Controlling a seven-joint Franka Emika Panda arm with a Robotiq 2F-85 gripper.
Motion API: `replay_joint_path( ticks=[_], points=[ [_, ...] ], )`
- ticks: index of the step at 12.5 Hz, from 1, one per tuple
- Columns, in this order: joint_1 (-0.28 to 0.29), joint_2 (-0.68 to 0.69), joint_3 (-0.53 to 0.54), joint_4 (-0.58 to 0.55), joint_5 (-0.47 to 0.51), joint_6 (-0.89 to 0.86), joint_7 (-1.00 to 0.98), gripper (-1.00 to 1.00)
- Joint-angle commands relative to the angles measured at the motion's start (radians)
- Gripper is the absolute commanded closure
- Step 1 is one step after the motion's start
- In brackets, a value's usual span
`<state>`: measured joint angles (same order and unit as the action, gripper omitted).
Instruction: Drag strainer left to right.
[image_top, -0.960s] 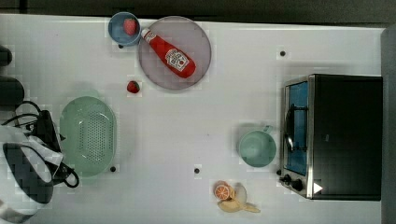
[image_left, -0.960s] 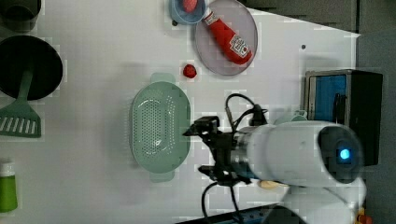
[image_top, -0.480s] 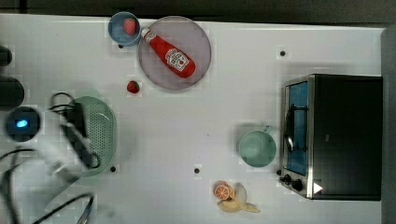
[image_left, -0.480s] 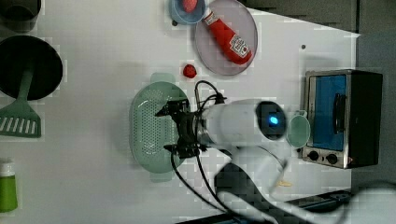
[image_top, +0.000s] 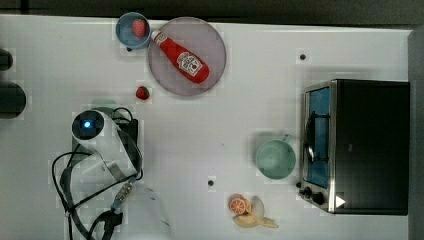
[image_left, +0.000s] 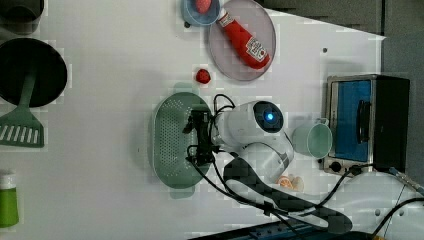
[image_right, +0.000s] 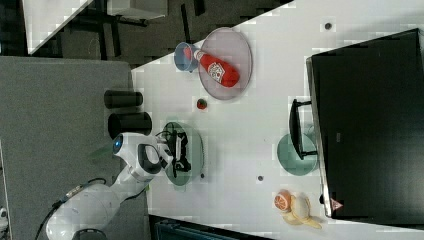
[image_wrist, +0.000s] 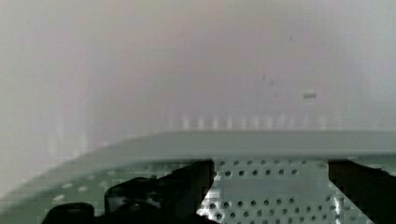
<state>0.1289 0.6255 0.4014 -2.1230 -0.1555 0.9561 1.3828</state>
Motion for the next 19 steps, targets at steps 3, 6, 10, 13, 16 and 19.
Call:
replay_joint_path(
  ticks=[3,6,10,13,16,19],
  points=[
    [0.042,-0.074,-0.01,-0.008,0.004,0.041,0.057,-1.0],
    [0.042,-0.073,-0.028,-0.025,0.004,0.105,0.058,-1.0],
    [0.041,-0.074,-0.07,-0.038,0.004,0.105,0.057,-1.0],
    [0.04,-0.082,-0.102,-0.052,0.004,0.106,0.055,-1.0],
    [0.032,-0.112,-0.134,-0.084,0.004,0.106,0.028,-1.0],
    [0.013,-0.153,-0.157,-0.133,0.004,0.107,-0.018,-1.0]
  ],
)
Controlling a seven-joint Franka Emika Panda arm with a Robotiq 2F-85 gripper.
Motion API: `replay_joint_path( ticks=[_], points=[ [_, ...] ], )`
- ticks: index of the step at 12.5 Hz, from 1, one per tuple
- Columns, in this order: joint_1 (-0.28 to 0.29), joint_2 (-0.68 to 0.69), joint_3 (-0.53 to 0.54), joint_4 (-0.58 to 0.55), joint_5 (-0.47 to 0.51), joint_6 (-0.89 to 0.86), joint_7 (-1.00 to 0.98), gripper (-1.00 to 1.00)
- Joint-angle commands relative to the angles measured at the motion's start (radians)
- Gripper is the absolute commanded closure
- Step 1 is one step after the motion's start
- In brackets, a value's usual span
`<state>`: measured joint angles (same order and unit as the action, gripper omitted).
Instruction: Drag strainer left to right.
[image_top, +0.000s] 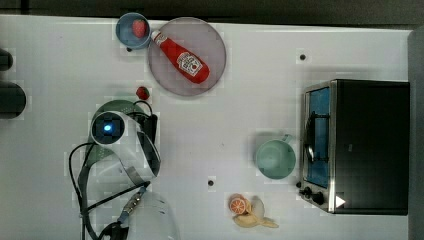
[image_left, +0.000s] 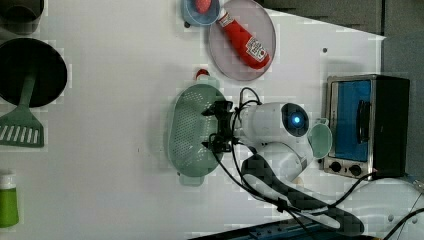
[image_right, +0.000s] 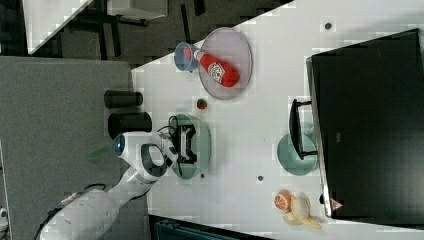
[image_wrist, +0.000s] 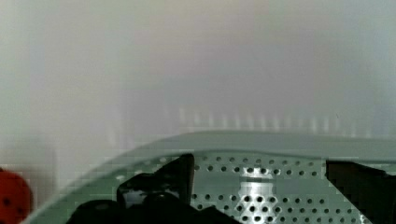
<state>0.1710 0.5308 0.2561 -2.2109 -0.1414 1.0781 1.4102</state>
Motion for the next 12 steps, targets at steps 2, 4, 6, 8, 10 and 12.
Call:
replay_joint_path(
  ticks=[2,4,6,8,10,12],
  points=[
    [-0.044,-0.08,-0.032,-0.078,-0.01,-0.014,-0.093,-1.0],
    [-0.056,-0.1,-0.06,-0.106,-0.01,-0.012,-0.156,-1.0],
    [-0.064,-0.12,-0.096,-0.128,-0.01,-0.012,-0.202,-1.0],
    [-0.069,-0.137,-0.135,-0.145,-0.01,-0.012,-0.235,-1.0],
    [-0.072,-0.146,-0.173,-0.157,-0.01,-0.012,-0.28,-1.0],
    [-0.08,-0.149,-0.212,-0.164,-0.01,-0.01,-0.348,-1.0]
  ],
)
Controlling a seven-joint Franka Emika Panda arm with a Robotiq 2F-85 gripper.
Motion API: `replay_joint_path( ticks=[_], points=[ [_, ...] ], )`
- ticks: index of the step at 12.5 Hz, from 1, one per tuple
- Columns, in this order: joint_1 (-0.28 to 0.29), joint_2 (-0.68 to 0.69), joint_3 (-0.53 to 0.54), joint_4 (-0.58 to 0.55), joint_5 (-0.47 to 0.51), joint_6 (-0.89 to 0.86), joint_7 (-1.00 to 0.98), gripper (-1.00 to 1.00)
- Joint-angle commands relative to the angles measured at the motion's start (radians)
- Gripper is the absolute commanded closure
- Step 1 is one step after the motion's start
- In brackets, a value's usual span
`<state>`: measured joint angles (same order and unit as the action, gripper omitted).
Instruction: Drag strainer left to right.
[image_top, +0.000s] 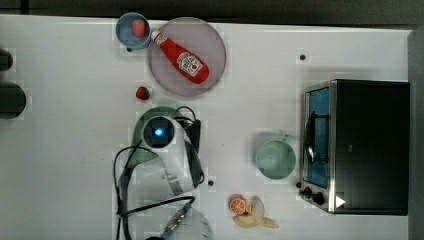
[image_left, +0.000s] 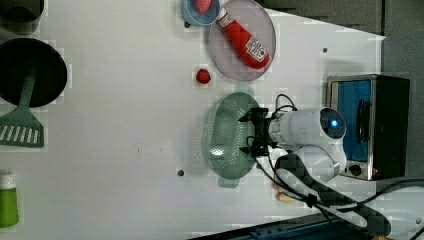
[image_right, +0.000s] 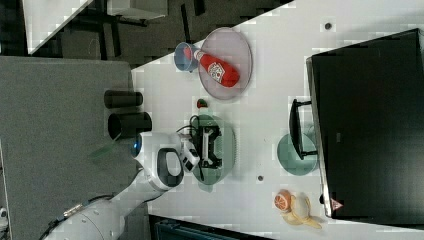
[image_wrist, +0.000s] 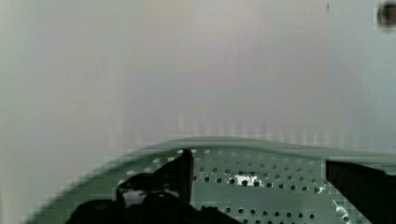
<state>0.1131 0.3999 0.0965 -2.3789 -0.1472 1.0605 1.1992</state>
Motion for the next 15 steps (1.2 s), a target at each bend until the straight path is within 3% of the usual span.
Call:
replay_joint_path(
  ticks=[1,9,15],
  points=[
    [-0.025,-0.018,-0.074,0.002,-0.004,0.011,-0.184,-1.0],
    [-0.033,-0.018,-0.216,0.002,-0.004,0.019,-0.307,-1.0],
    [-0.032,-0.029,-0.231,0.001,-0.002,0.019,-0.353,-1.0]
  ],
)
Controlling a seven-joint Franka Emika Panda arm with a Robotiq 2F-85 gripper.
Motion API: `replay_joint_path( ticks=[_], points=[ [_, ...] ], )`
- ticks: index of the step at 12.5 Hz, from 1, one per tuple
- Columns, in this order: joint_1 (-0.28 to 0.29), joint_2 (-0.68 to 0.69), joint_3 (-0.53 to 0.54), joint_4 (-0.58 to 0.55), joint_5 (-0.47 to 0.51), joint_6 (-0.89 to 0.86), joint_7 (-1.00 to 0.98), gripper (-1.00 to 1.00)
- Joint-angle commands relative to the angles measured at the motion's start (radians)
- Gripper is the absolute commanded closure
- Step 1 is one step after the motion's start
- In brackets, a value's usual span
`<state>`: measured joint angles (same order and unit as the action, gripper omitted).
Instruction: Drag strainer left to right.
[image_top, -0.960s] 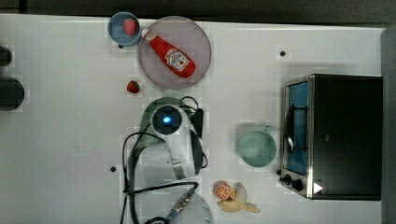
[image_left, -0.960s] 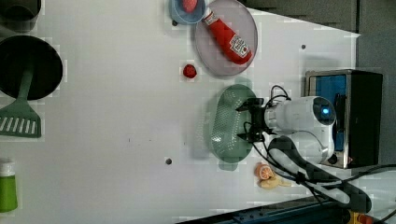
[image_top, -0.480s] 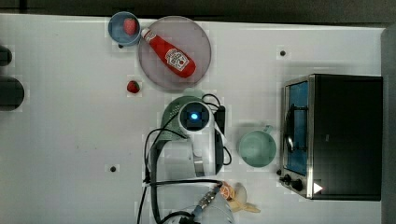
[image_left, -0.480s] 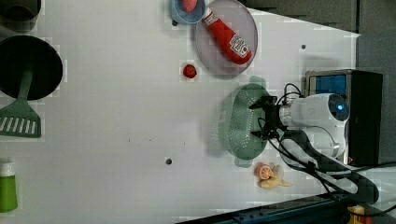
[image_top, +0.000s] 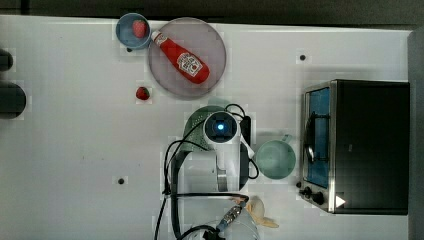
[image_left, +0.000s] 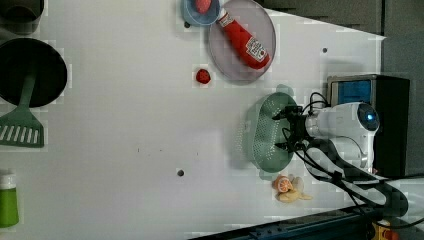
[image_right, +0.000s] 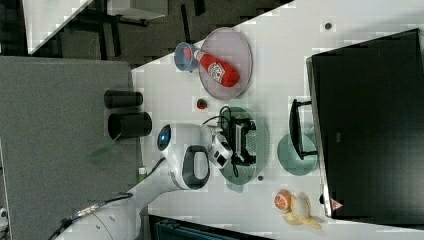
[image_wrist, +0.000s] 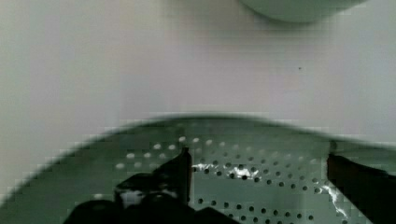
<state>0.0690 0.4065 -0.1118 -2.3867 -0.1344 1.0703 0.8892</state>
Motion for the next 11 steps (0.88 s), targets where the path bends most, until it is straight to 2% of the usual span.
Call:
replay_joint_path(
  ticks=[1,3,5,8,11],
  points=[
    [0.013,-0.055,-0.01,0.007,-0.015,0.009,-0.051,-1.0],
    [0.013,-0.139,0.03,0.006,-0.015,-0.019,-0.146,-1.0],
    [0.013,-0.266,0.048,0.019,-0.007,-0.121,-0.255,-1.0],
    [0.011,-0.476,0.044,0.096,0.016,-0.416,-0.446,-1.0],
    [0.011,-0.638,0.033,0.235,0.1,-0.71,-0.618,-1.0]
  ],
)
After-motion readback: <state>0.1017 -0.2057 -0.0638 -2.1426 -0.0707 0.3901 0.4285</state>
